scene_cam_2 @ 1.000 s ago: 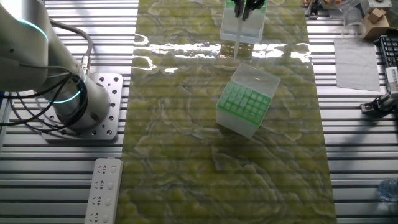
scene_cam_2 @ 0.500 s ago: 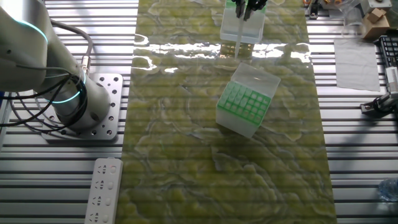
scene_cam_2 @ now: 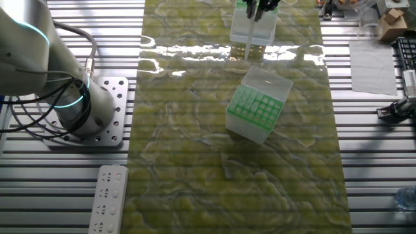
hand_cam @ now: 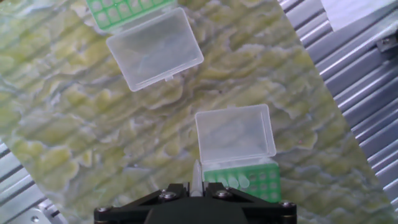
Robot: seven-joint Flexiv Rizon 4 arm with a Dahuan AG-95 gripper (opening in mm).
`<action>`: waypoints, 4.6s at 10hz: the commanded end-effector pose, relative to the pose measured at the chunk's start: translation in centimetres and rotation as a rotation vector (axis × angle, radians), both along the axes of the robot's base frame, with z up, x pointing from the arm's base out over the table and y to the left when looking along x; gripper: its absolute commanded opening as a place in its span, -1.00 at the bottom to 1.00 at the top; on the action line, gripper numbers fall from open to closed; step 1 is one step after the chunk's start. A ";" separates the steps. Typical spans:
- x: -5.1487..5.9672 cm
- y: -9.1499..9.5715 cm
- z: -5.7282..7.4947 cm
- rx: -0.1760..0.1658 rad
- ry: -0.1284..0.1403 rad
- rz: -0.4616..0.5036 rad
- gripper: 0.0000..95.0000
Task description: Transfer all large pipette tips from one holder to another
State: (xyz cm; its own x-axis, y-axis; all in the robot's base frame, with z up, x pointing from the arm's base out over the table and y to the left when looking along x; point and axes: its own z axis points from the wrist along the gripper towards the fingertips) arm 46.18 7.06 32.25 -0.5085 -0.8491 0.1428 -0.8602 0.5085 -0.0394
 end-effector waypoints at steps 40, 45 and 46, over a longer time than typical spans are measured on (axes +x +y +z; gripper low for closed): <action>2.5 -10.5 -4.2 0.107 -0.009 0.008 -1.00; 2.1 -10.6 -4.9 0.115 -0.015 0.002 -1.00; 2.0 -10.6 -5.3 0.113 -0.018 0.004 -1.00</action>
State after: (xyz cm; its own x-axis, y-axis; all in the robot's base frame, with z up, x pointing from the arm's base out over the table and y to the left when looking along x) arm 48.18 -3.61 26.83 -0.5062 -0.8616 0.0378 -0.8622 0.5066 0.0011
